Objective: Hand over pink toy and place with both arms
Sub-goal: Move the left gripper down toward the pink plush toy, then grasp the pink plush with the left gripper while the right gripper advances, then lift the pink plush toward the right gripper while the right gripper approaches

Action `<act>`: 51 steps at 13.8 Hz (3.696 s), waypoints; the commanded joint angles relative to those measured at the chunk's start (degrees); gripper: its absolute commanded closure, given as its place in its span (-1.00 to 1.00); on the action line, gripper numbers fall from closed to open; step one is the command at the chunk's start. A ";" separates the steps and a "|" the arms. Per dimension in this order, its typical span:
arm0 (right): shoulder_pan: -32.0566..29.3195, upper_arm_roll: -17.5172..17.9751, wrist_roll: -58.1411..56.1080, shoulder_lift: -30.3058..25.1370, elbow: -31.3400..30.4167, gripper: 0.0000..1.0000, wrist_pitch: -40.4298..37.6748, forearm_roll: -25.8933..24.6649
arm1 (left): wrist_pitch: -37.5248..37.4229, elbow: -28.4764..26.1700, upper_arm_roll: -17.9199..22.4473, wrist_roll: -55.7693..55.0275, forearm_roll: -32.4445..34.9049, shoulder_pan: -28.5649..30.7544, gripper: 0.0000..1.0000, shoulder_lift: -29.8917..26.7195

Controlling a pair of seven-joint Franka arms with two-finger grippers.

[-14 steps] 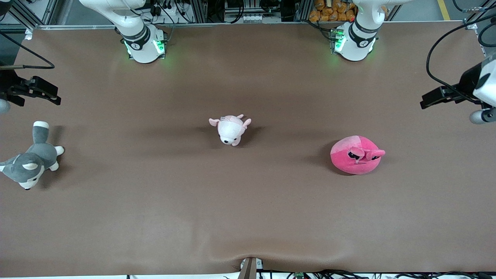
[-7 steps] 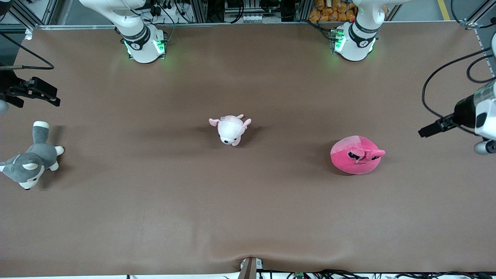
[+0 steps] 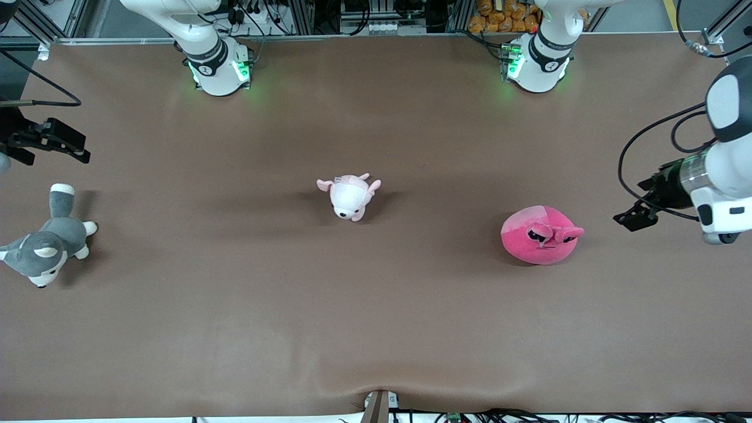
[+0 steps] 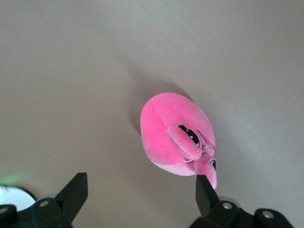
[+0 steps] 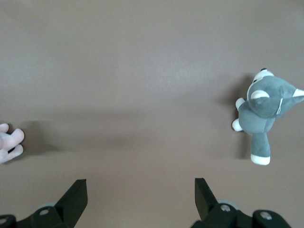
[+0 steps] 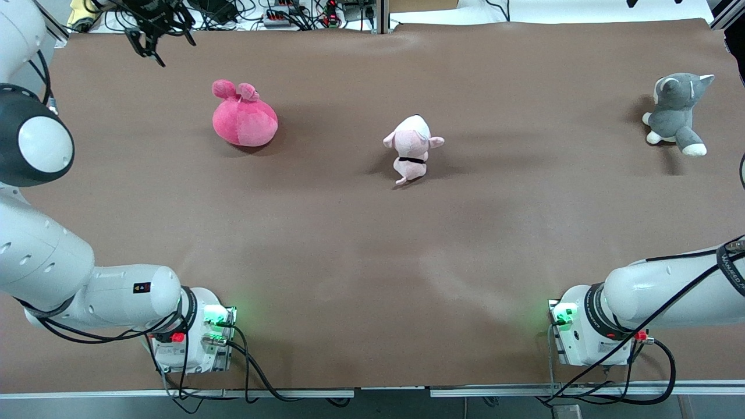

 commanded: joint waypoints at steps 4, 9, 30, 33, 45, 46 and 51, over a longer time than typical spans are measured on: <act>3.17 0.37 -0.95 1.06 -0.09 -1.00 0.65 -0.01 | 0.87 0.50 -0.27 -16.21 -6.36 -0.98 -1.00 7.21; 6.78 0.37 -1.04 3.43 -0.09 -1.00 0.56 0.26 | 2.28 0.50 -0.18 -16.76 -10.95 -0.20 -1.00 12.05; 8.71 0.28 28.49 10.90 -0.09 -1.00 -5.69 28.90 | 3.69 2.33 -0.09 -17.11 -16.76 1.39 1.00 14.34; 12.49 0.28 34.79 12.05 0.00 -1.00 -1.13 35.39 | -0.34 5.32 -0.53 -21.14 -21.23 0.16 1.00 13.03; 24.19 0.10 69.19 12.49 0.70 -1.00 13.21 42.46 | -2.47 15.88 -19.87 -58.41 -28.71 -2.55 1.00 11.18; 24.45 0.19 69.19 12.49 0.61 -1.00 13.21 41.31 | -1.25 15.97 -19.96 -61.30 -28.71 -4.48 1.00 11.18; 29.54 0.19 69.03 12.93 0.26 -1.00 27.35 36.58 | 8.32 17.20 -19.70 -72.47 -28.80 -12.92 1.00 11.79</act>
